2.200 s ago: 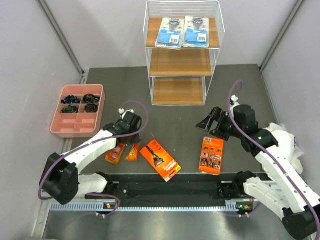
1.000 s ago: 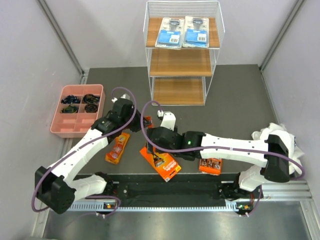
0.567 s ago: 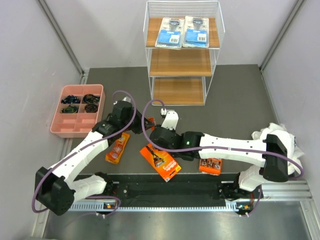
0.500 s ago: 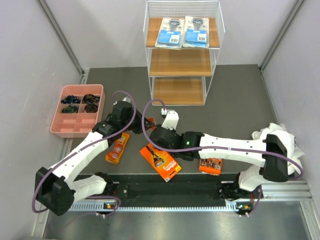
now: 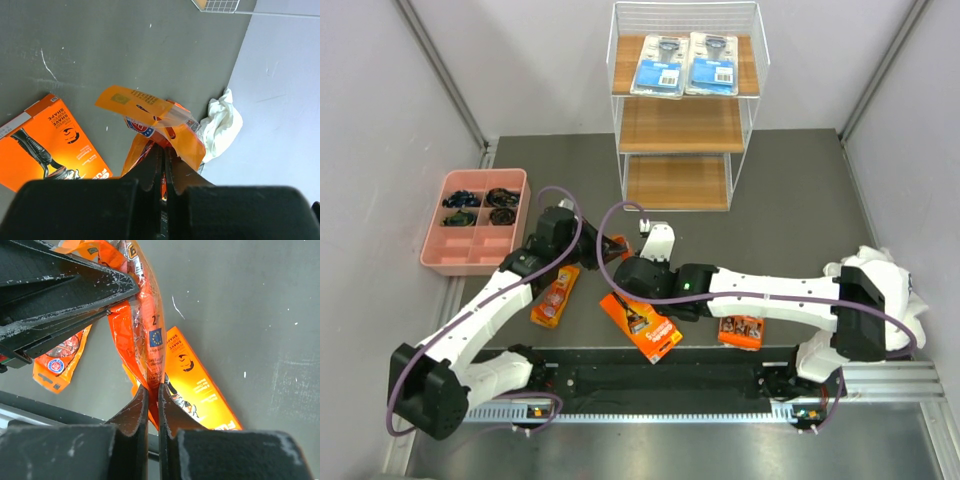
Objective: Place and organize the shaving razors onto the shelf
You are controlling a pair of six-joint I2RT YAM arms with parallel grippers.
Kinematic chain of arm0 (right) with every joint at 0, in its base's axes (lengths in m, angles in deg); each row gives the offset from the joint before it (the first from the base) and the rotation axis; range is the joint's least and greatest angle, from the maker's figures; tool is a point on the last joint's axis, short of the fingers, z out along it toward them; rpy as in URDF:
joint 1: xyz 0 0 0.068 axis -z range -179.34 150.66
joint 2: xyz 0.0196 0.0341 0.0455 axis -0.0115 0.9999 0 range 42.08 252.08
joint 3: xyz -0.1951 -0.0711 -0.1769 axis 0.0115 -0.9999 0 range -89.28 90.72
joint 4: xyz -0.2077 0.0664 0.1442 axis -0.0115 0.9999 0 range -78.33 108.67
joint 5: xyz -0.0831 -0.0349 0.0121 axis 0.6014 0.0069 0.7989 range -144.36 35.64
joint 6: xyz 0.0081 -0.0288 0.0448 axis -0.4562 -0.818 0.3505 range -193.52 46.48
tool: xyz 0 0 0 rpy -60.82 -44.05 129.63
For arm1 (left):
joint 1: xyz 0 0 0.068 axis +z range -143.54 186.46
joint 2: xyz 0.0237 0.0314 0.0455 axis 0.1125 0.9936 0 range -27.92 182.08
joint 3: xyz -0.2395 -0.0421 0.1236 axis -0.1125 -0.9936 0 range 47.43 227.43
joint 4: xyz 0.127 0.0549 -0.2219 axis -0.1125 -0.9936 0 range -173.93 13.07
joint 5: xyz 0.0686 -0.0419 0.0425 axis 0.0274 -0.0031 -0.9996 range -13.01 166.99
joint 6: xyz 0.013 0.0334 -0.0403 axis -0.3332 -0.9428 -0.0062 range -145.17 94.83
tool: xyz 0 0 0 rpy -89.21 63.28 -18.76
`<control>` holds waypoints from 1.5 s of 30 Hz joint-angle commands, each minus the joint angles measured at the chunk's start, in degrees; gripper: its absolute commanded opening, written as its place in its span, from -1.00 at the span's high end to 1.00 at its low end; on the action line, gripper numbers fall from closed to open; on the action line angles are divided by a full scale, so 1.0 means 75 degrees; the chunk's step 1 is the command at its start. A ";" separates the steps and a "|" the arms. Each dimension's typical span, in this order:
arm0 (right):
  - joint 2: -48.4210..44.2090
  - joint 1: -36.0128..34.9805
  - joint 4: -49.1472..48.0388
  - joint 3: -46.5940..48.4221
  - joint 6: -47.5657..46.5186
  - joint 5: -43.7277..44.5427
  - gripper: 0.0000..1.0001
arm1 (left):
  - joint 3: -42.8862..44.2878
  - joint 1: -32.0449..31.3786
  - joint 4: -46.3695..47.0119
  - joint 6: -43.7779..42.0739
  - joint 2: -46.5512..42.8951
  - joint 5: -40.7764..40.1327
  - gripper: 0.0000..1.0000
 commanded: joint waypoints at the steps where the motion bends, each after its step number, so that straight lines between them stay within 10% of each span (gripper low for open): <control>1: 0.0077 -0.0075 -0.0072 0.0293 -0.0255 -0.0097 0.98 | -0.0034 0.0053 0.0923 0.0372 -0.0251 0.0518 1.00; 11: 0.0170 -0.0086 -0.0482 0.0187 -0.0420 -0.0332 0.25 | -0.0257 0.0100 0.1451 0.0852 -0.0251 0.0905 1.00; 27: 0.0006 -0.0086 -0.0354 -0.0024 -0.0244 -0.0157 0.97 | -0.0456 0.0217 0.1346 0.0759 -0.0556 0.0905 1.00; 30: -0.0052 -0.0075 -0.0377 -0.0047 -0.0338 -0.0203 0.99 | -0.0468 0.0276 0.1181 0.0549 -0.0626 0.0882 0.69; 35: -0.0170 -0.0086 -0.0482 -0.0152 -0.0467 -0.0356 1.00 | -0.0433 0.0393 0.0796 0.0151 -0.0837 0.0765 -0.57; 45: -0.0345 -0.0075 -0.0576 -0.0317 -0.0584 -0.0613 1.00 | 0.0246 0.0545 -0.0833 -0.1102 -0.1318 -0.0499 -0.88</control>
